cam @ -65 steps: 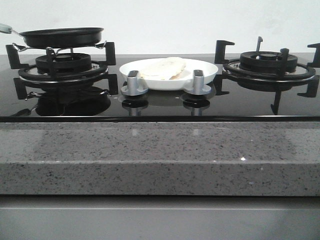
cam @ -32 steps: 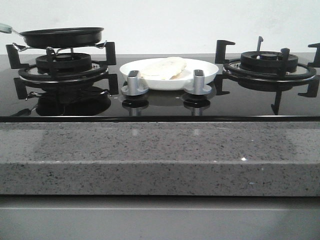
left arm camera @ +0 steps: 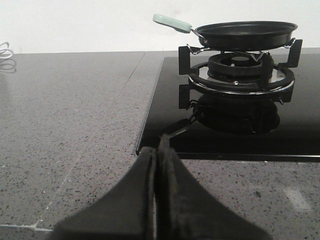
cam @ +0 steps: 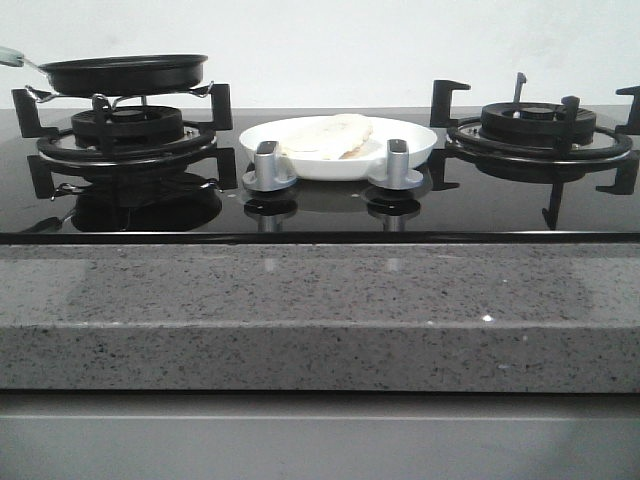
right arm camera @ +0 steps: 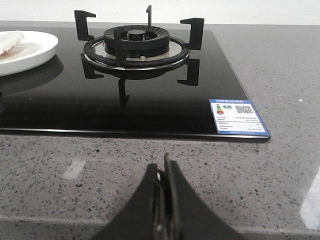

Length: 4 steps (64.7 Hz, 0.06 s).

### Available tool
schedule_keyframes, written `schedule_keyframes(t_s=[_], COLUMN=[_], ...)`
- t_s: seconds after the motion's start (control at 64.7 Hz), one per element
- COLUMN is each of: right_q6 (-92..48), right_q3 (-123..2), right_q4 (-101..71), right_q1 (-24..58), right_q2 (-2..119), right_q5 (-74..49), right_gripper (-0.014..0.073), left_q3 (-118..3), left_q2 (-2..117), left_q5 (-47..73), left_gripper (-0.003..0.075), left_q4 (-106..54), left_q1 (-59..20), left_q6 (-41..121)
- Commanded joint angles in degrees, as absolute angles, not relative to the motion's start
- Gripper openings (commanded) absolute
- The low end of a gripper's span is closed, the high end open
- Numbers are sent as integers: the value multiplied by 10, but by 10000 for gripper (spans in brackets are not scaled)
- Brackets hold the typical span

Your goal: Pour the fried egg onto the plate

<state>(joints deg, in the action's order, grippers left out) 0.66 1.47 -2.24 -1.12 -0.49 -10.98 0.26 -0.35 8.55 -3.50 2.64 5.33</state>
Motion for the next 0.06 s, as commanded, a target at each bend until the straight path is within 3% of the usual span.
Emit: schedule_keyframes(t_s=[0.0, 0.046], right_q6=[7, 7], right_q3=[13, 13], right_q4=[-15, -15], right_q1=[-15, -15], right_q2=[-17, -17], right_q5=[-67, -67], right_gripper=[-58, -58], left_q3=[7, 7], left_q2=[-13, -13], left_q5=[41, 41], left_gripper=[-19, -19], left_q4=[-40, -40], left_q1=[23, 23], left_q6=[48, 48])
